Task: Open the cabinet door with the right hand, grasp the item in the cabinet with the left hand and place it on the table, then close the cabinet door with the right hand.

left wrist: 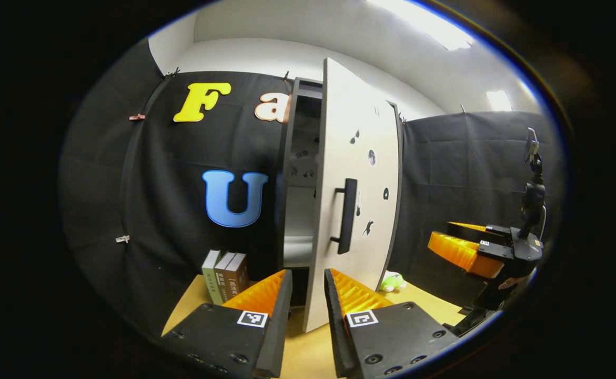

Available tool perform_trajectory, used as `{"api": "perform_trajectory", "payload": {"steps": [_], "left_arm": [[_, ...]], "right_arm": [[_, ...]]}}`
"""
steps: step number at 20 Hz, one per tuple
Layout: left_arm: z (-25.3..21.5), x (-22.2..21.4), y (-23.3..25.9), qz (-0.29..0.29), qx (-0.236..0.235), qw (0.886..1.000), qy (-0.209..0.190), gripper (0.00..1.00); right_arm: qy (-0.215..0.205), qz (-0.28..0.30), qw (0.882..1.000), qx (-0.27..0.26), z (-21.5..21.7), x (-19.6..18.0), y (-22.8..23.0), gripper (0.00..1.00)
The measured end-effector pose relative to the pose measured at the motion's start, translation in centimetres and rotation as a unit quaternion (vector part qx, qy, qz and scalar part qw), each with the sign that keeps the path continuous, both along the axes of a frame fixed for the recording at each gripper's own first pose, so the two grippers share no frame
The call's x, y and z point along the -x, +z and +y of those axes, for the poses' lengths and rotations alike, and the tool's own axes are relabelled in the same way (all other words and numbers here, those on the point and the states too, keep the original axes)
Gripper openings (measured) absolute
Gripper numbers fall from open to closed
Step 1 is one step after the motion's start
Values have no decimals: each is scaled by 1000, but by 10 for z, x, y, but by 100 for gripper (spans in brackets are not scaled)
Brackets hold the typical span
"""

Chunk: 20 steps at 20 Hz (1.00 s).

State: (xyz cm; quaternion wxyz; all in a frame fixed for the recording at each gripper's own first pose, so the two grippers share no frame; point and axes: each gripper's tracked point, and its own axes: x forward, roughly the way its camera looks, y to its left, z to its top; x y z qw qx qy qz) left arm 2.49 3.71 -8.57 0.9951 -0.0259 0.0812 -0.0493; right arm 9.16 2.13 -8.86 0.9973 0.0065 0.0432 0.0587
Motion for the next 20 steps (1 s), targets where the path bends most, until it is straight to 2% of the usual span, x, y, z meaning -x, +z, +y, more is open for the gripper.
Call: {"api": "perform_trajectory", "payload": {"steps": [1, 5, 6, 8, 13, 15, 18, 20], "left_arm": [[-6, 0, 0, -2, 2, 1000, -1, 39], [-16, -6, 4, -8, -4, 1000, 1, 39], [-16, -7, 4, -7, -7, 1000, 1, 41], [-18, -8, 4, -7, -10, 1000, 3, 39], [-15, -17, 9, -20, -8, 1000, 10, 40], [-16, -20, 15, -32, -9, 999, 10, 49], [-11, -24, 16, -36, -35, 999, 19, 66], [-17, -26, 13, -36, -38, 999, 11, 73]], "right_arm": [[-2, 4, 1000, 2, -6, 1, -2, 97], [-11, 18, 1000, 7, -27, 3, -11, 98], [-11, 21, 1000, 7, -29, 3, -13, 98], [-9, 23, 1000, 5, -30, 1, -15, 98], [-8, 22, 1000, 16, -35, -3, -17, 98], [-6, 16, 1000, 23, -35, -4, -16, 98], [-5, 12, 1000, 22, -36, -5, -15, 98], [-7, 12, 1000, 20, -39, -5, -16, 98]]}}
